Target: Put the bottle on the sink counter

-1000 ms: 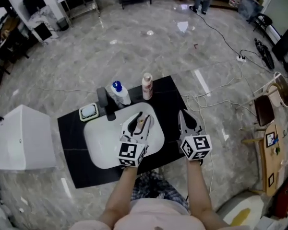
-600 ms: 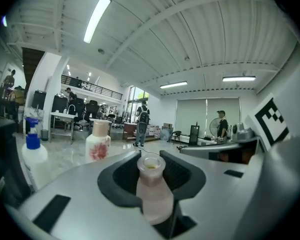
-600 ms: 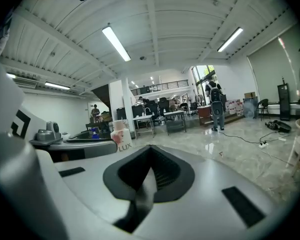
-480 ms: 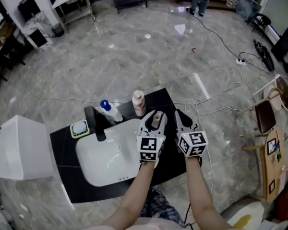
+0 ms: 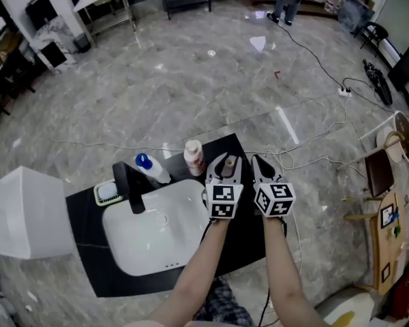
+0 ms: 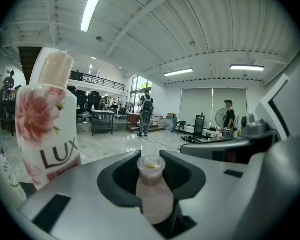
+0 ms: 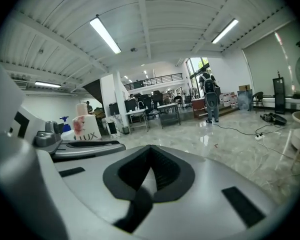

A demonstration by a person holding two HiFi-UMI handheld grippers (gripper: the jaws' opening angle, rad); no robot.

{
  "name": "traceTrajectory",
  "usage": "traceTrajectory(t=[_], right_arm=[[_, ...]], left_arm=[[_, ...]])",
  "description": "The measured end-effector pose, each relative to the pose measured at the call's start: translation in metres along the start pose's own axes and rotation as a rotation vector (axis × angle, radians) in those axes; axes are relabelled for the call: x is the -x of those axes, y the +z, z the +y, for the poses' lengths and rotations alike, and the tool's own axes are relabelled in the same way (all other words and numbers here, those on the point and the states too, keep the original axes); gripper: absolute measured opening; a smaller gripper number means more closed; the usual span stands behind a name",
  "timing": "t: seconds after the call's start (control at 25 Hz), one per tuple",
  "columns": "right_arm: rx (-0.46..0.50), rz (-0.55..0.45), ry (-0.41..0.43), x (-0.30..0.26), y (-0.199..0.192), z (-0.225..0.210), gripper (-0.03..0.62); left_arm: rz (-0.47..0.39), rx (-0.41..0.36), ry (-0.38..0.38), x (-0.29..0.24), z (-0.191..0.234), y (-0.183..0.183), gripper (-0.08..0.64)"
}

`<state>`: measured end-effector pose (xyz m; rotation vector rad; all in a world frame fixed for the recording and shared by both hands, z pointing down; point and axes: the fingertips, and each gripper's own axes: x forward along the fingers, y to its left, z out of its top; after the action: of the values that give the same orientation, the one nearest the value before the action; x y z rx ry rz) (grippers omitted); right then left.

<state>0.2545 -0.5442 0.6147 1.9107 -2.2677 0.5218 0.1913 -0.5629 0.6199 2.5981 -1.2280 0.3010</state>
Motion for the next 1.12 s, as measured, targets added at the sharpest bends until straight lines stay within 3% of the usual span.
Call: traceTrajectory(t=[0.44,0.76,0.84,1.0,1.12], right_arm=[[0.016,0.031,-0.013,0.007,-0.012,-0.01,0.015],[0.001,0.038,-0.015,0.02,-0.024,-0.012,0.015],[-0.01,0.027,-0.014,0.022,-0.025,-0.012,0.015],[-0.013,0.001,-0.018,0.028,-0.022,-0.014,0.015],[-0.007,-0.005,-0.016,0.033,-0.02,-0.013,0.015]], left_arm=[[0.051,0.026,0.029,-0.018,0.009,-0.022,0.132],[0.039,-0.057,0.057,-0.031,0.007,-0.023,0.133],[0.027,-0.041,0.041,-0.031,0.007,-0.023,0.133],[-0.008,0.026,0.013,-0.028,0.004,-0.022,0.224],[-0.019,0.016,0.007,-0.021,0.0,-0.023,0.244]])
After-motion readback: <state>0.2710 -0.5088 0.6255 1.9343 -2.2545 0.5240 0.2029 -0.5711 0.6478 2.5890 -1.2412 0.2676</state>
